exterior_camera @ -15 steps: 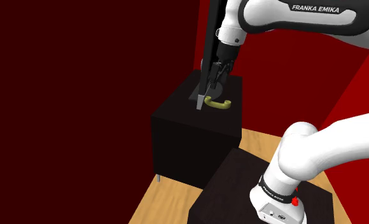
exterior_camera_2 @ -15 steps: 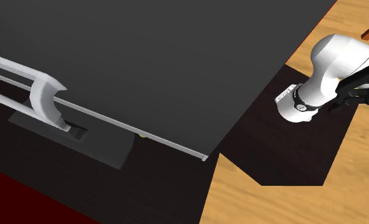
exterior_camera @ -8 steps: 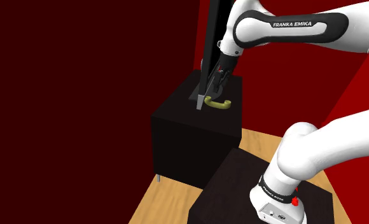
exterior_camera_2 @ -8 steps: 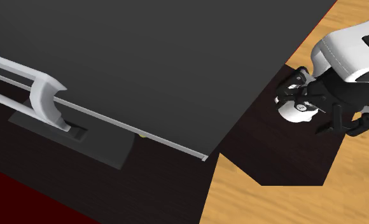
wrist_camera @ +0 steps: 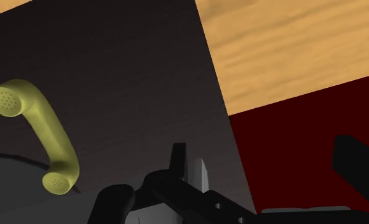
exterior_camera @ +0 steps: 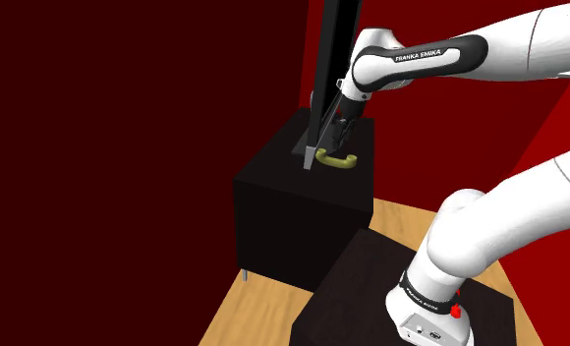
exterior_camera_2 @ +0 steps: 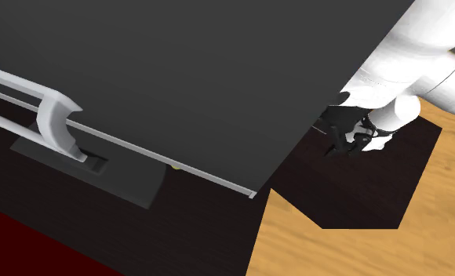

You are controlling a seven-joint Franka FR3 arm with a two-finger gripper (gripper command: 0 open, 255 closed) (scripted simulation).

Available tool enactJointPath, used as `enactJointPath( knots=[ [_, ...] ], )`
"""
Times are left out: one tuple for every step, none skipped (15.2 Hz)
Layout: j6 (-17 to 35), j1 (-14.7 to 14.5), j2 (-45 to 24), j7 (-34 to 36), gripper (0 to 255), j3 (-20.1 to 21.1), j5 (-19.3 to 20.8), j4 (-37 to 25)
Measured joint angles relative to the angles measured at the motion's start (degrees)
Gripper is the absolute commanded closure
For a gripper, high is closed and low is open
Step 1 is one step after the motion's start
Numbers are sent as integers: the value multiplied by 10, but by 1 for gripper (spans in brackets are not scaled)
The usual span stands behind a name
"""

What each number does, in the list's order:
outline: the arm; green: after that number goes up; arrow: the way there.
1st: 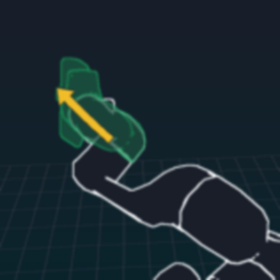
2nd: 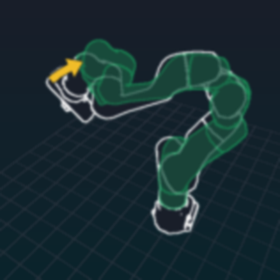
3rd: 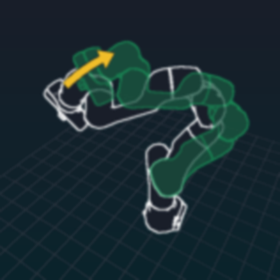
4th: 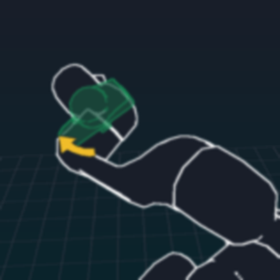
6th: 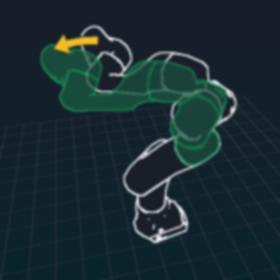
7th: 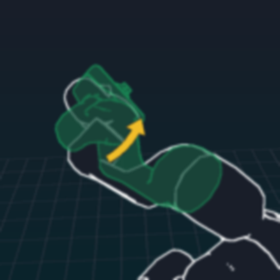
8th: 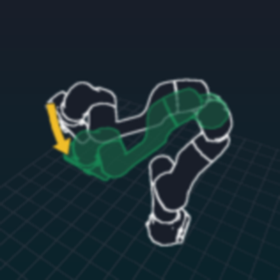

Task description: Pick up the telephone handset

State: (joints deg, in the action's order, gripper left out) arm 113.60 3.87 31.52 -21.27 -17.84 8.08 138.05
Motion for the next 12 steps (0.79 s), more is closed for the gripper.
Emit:
enactJointPath(
  knots=[
    [15,1,-16,-17,0,-14,1,-2],
    [28,0,-35,-32,0,-26,0,-9],
    [43,0,-51,-48,0,-40,0,-10],
    [54,1,-65,-64,0,-51,-1,-14],
    [65,-1,-89,-85,0,-67,-6,-28],
    [78,-3,-105,-100,0,-78,-10,-31],
    [89,-4,-124,-118,0,-90,-16,-39],
    [104,-5,-143,-136,0,-102,-23,-42],
    [113,-8,-161,-152,0,-111,-32,-51],
    [119,-9,-182,-172,0,-124,-43,-65],
    [131,-13,-209,-193,0,-135,-58,-77],
    [142,-14,-231,-213,0,-144,-72,-85]
  ],
)
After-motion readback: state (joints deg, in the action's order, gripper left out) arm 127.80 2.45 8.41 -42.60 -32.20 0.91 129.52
